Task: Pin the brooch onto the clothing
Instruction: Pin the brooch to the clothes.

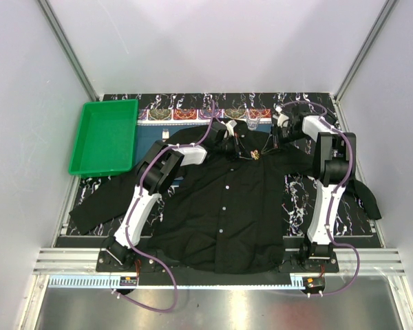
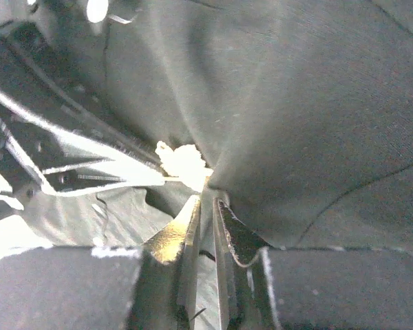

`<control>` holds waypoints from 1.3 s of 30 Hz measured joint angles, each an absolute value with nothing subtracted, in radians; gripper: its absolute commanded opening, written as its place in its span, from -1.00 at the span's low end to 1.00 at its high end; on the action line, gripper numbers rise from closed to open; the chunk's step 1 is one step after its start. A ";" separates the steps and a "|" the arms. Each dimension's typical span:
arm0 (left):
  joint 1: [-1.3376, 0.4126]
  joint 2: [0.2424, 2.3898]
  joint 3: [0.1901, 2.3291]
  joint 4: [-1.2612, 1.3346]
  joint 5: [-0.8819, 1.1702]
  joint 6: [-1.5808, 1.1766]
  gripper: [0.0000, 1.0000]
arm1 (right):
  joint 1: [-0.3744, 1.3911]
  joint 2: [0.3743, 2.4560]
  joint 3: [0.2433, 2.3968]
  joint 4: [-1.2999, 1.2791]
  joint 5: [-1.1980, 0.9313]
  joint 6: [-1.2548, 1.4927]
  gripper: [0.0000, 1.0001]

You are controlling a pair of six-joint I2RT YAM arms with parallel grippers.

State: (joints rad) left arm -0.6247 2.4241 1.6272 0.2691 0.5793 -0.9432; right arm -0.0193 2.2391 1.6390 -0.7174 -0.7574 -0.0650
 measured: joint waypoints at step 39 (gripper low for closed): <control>-0.625 2.424 1.627 0.269 0.583 -0.944 -1.00 | 0.052 2.028 1.373 -0.618 -0.855 -1.521 -0.81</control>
